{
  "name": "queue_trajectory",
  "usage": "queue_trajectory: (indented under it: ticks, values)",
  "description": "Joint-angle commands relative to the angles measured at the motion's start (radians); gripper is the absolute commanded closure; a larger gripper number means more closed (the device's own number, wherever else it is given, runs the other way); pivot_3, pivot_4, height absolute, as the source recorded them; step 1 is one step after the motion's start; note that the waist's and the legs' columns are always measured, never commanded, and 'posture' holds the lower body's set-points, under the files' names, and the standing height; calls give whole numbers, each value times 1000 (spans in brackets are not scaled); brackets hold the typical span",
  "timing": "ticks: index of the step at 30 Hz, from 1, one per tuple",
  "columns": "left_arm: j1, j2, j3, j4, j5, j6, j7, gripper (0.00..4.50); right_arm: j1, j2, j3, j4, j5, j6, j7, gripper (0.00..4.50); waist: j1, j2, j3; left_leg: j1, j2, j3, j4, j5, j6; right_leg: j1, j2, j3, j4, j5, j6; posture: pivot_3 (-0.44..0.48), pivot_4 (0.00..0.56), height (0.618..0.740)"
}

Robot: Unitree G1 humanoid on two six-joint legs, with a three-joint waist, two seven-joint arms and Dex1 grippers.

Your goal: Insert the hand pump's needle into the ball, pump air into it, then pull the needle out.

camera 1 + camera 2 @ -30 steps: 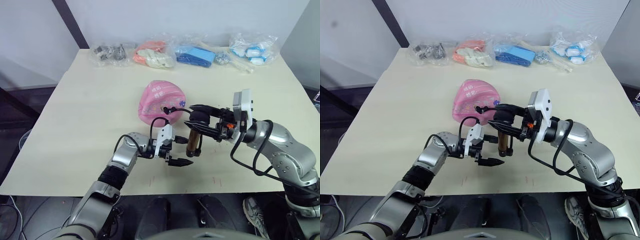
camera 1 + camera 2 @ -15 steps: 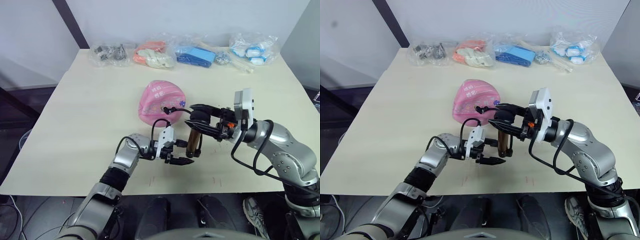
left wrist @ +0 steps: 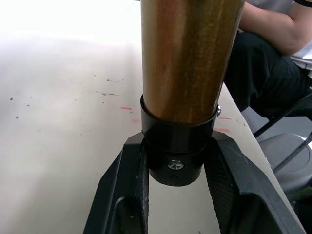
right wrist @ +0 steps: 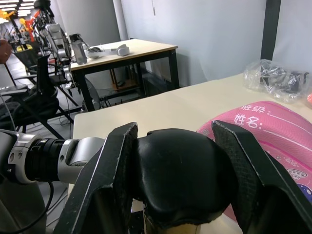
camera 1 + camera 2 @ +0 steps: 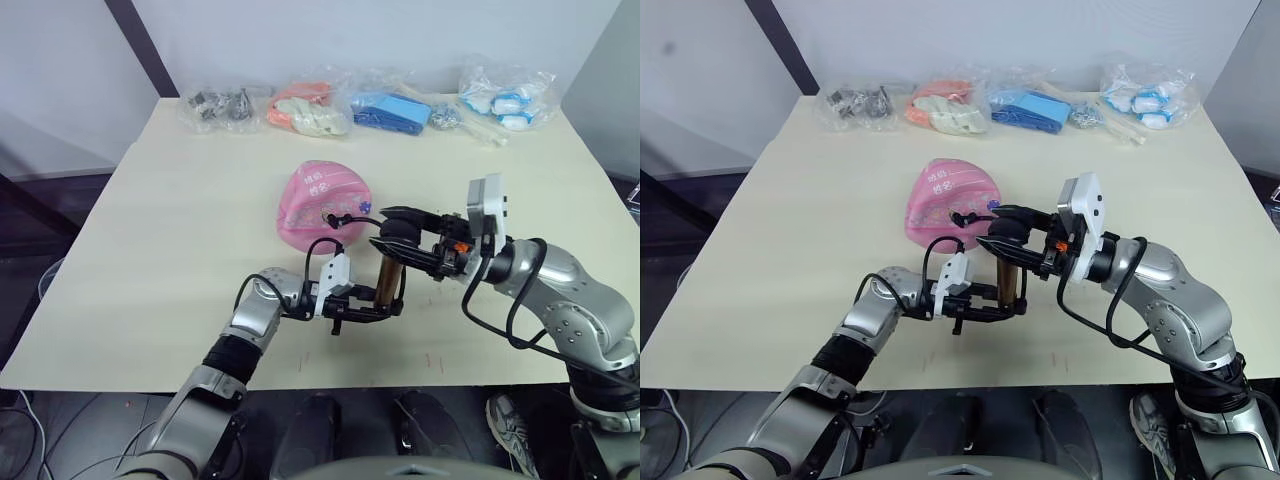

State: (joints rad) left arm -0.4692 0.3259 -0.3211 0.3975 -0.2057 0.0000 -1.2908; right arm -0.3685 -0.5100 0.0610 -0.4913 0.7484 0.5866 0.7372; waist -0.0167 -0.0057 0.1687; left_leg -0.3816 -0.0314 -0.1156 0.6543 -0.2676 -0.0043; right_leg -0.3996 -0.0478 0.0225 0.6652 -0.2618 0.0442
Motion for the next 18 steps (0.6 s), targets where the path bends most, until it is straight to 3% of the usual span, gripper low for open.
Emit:
queue_trajectory:
  ticks: [1,18]
  values:
    - [-13,-29,3,39,35,-36,51,3388,33,-29,-29,-55,-20,-62,55,2571,2,0,0,0,0,0,0,0,0,0,0,0,0,0,0,0,150,740]
    - [-28,-142,-39,171,176,-129,195,3388,168,-39,-14,77,-190,-308,165,2571,1,0,0,0,-1,1,1,0,0,0,0,0,1,0,0,0,150,740]
